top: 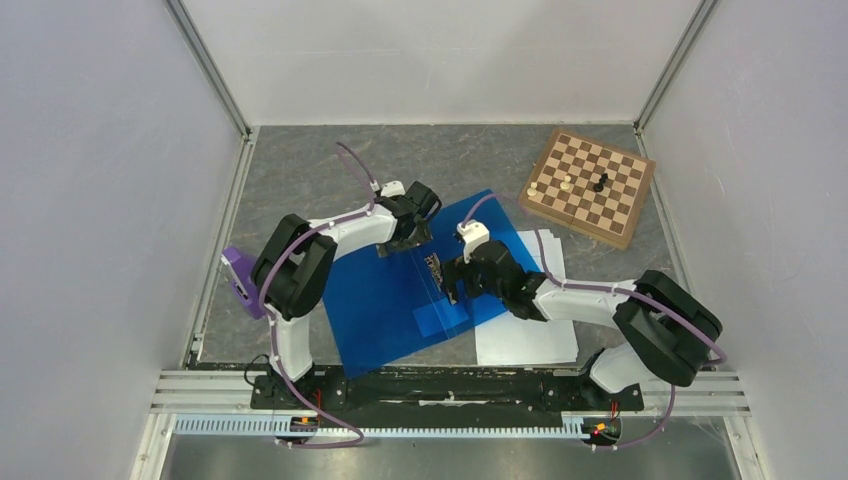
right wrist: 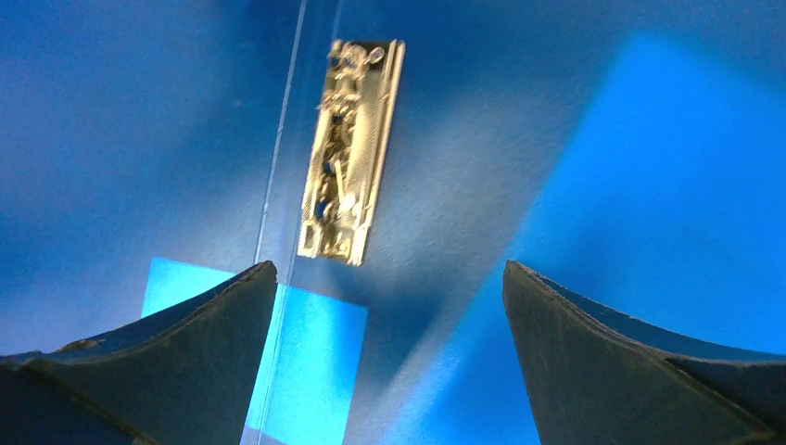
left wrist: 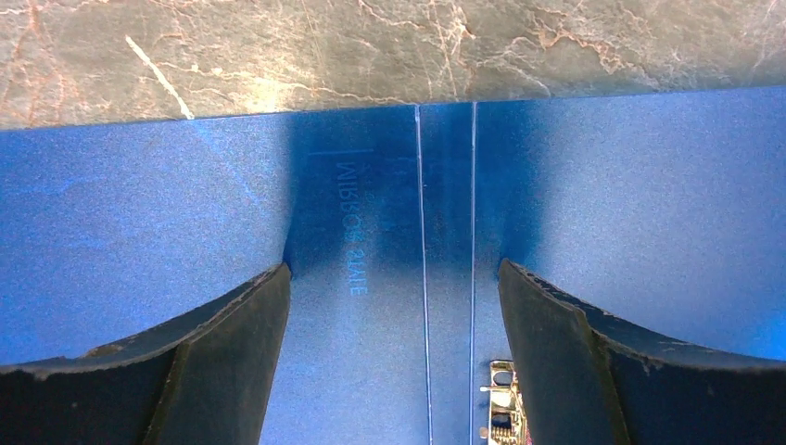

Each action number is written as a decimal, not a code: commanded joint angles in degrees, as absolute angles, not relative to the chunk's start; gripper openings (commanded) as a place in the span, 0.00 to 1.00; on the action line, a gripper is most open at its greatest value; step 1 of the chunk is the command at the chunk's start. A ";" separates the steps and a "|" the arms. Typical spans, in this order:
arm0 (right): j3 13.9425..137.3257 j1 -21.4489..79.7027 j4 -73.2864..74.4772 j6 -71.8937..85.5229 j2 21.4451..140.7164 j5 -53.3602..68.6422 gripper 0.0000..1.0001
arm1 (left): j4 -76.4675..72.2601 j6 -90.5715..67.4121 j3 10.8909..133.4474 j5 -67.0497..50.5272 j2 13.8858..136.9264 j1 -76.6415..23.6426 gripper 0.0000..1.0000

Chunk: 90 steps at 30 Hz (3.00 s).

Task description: Put the files into the folder

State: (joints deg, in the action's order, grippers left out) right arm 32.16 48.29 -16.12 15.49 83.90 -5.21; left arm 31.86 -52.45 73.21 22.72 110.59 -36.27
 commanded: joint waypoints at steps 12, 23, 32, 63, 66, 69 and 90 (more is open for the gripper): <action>44.19 46.59 -7.03 19.07 91.82 -9.70 0.59 | 36.15 -53.68 72.62 24.98 118.97 -38.41 0.91; 39.69 46.56 -12.65 24.68 91.05 -2.11 0.46 | 33.66 -54.90 68.65 22.88 117.13 -38.56 0.90; 37.78 46.58 -14.86 28.24 91.25 -0.73 0.36 | 32.70 -58.20 66.11 22.24 116.60 -39.46 0.90; 39.59 48.32 -14.39 31.99 94.12 0.35 0.17 | 31.73 -59.49 64.69 21.97 116.69 -39.47 0.89; 39.81 48.65 -14.19 32.56 95.03 -1.18 0.15 | 31.66 -59.50 64.60 21.88 116.66 -39.46 0.89; 40.07 49.20 -12.34 33.05 95.43 -4.09 0.12 | 31.64 -59.50 64.56 21.90 116.60 -39.46 0.89; 41.36 52.56 2.89 41.09 98.37 -19.99 0.00 | 30.82 -61.91 61.59 21.82 115.83 -39.47 0.90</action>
